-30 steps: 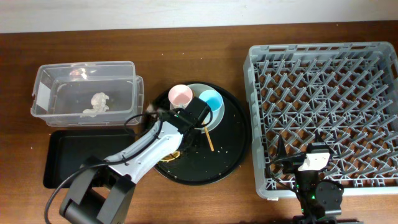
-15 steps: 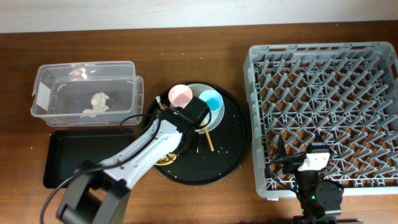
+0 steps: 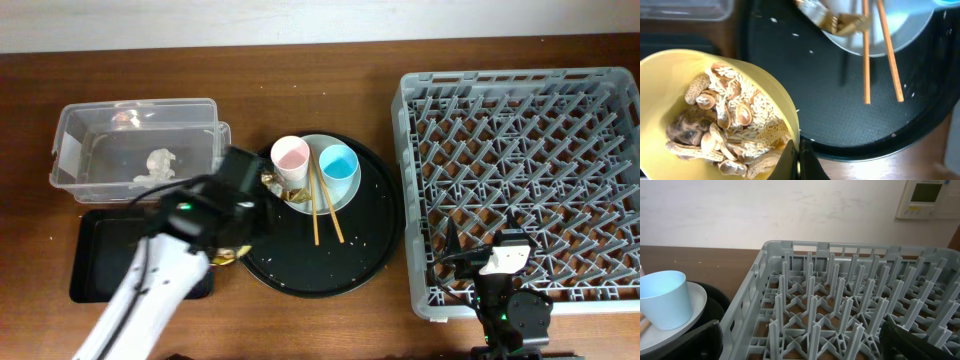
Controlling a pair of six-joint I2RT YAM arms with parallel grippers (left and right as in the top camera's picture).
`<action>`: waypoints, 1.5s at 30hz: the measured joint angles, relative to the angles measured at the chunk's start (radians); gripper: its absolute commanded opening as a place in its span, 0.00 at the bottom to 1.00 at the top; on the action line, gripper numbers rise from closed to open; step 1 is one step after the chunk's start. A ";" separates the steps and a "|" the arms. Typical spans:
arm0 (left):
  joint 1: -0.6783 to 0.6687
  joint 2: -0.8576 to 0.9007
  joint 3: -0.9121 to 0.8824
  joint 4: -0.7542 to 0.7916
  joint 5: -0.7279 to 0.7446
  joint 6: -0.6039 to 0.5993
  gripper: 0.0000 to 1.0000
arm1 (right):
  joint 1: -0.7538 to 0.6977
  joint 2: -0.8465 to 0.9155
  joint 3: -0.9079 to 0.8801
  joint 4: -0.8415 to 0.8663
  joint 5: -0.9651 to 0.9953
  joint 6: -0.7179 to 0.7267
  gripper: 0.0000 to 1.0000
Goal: Sort waste into correct bins and load items into the dishwasher rack
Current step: 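Tip yellow bowl over black tray to dump peanut shells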
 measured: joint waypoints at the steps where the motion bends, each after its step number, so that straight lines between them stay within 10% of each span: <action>1: 0.051 -0.014 0.000 -0.004 0.030 0.016 0.00 | 0.000 0.000 0.000 0.000 0.000 0.000 0.98; 24: 1.302 -0.051 -0.242 0.132 0.949 0.648 0.00 | 0.000 0.000 0.000 0.000 0.000 0.000 0.98; 45: 1.373 0.160 -0.407 0.345 1.403 0.678 0.00 | 0.000 0.000 0.000 0.000 0.000 0.000 0.98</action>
